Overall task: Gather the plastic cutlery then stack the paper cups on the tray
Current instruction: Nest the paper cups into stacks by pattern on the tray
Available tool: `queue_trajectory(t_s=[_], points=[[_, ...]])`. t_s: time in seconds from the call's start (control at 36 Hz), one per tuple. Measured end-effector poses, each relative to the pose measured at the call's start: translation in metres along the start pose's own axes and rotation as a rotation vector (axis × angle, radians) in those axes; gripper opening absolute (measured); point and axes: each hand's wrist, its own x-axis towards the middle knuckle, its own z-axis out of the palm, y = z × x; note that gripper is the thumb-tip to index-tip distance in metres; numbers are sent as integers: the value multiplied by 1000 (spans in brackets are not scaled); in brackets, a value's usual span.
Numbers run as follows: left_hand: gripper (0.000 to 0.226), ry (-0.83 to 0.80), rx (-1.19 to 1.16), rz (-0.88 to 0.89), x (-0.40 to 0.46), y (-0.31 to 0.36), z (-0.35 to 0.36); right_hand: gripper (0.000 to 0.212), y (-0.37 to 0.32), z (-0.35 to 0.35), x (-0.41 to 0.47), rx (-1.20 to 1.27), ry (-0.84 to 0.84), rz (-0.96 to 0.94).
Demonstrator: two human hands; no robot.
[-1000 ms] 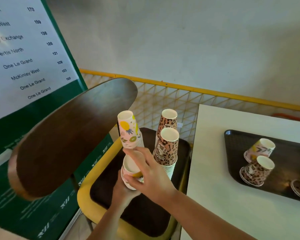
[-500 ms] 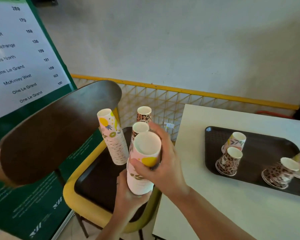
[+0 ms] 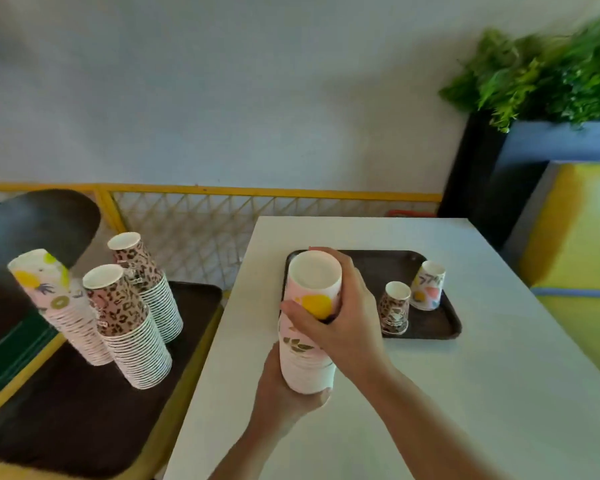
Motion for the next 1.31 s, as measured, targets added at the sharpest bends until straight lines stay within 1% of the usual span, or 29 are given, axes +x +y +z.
queue_trajectory(t_s=[0.06,0.17,0.25,0.36,0.5,0.61,0.69,0.75,0.86,0.97,1.19,1.31], points=[[83,-42,-15,-5,3,3,18,56,12,-22,0,-18,8,56],[78,-43,-44,-26,4,27,55,54,34,-58,2,-43,37,146],[82,-109,-63,-60,7,35,73,52,48,-77,6,-41,47,193],[89,-179,-109,-62,19,43,90,51,56,-96,15,-65,74,220],[86,-240,-127,-29,40,55,105,58,73,-114,27,-72,69,273],[85,-272,-137,-13,59,67,119,49,85,-132,38,-82,43,333],[81,-297,-161,-7,69,72,128,48,95,-142,45,-96,35,359],[85,-306,-169,-4,74,73,135,48,104,-149,47,-114,34,375],[94,-277,-158,-15,81,77,149,43,118,-164,55,-99,-8,392],[103,-247,-126,-19,87,83,165,45,133,-181,66,-71,-46,401],[109,-127,-90,-65,93,96,196,49,155,-210,88,-85,-155,342],[105,-71,-86,-76,97,100,212,44,163,-222,97,-73,-184,313]])
